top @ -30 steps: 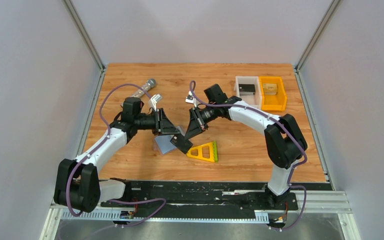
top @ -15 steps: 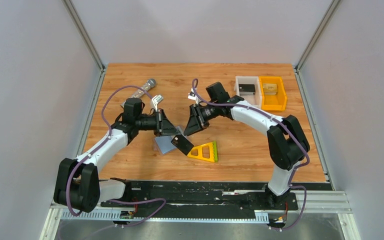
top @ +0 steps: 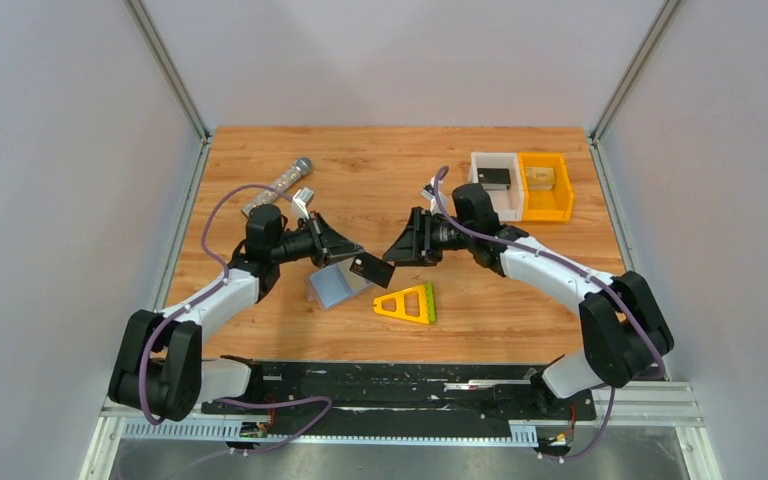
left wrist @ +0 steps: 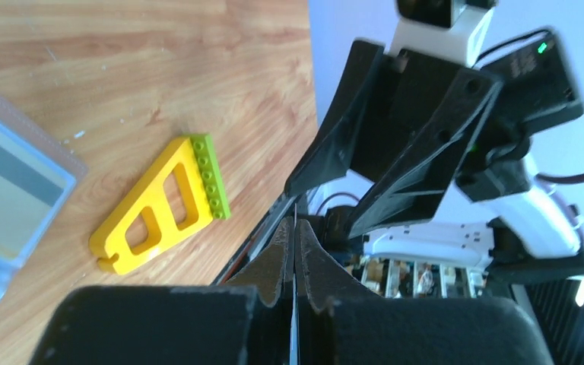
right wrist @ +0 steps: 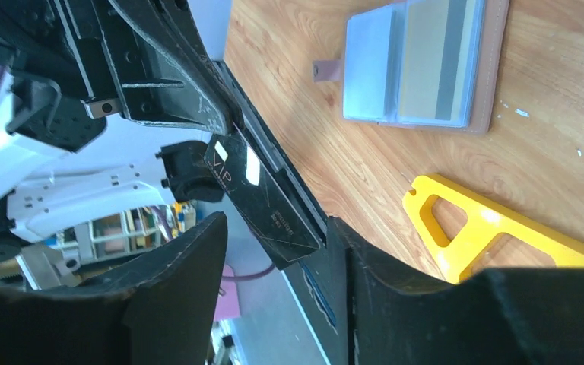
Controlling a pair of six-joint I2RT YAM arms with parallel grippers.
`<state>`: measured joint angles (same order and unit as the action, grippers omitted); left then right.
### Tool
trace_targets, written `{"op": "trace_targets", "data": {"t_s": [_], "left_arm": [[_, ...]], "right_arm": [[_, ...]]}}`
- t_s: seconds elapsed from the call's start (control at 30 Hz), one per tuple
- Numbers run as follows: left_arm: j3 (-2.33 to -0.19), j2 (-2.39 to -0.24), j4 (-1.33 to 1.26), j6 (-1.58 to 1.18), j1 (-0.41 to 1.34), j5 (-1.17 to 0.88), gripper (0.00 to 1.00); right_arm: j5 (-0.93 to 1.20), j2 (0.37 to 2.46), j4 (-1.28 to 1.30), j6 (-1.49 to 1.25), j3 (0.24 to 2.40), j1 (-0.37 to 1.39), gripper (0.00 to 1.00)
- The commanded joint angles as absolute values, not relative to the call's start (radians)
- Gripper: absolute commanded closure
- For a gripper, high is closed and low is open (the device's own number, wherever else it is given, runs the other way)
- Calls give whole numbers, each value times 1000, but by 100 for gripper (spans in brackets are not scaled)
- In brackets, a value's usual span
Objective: Take the credit cards out of the card holder
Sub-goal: Place the credit card in the storage box.
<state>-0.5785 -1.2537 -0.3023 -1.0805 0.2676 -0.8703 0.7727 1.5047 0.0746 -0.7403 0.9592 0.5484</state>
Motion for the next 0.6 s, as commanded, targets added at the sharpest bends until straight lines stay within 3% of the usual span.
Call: {"op": "trace_targets", "data": {"t_s": [0.0, 0.23, 0.3, 0.4, 0.57], "left_arm": [[-549, -1267, -575, -1274, 275, -756, 100], [-514, -1239, -631, -1326, 298, -624, 100], [-508, -1225, -632, -1327, 305, -603, 100], [-498, -1210, -627, -1327, 308, -584, 100], [-472, -1183, -614, -1334, 308, -537, 100]], "right_arm": [[695, 1452, -197, -945, 875, 559, 51], [672, 1450, -328, -1015, 819, 594, 51], [661, 1445, -359, -1031, 807, 604, 55], [631, 1431, -372, -1045, 795, 610, 70], [596, 1418, -367, -1074, 781, 611, 69]]}}
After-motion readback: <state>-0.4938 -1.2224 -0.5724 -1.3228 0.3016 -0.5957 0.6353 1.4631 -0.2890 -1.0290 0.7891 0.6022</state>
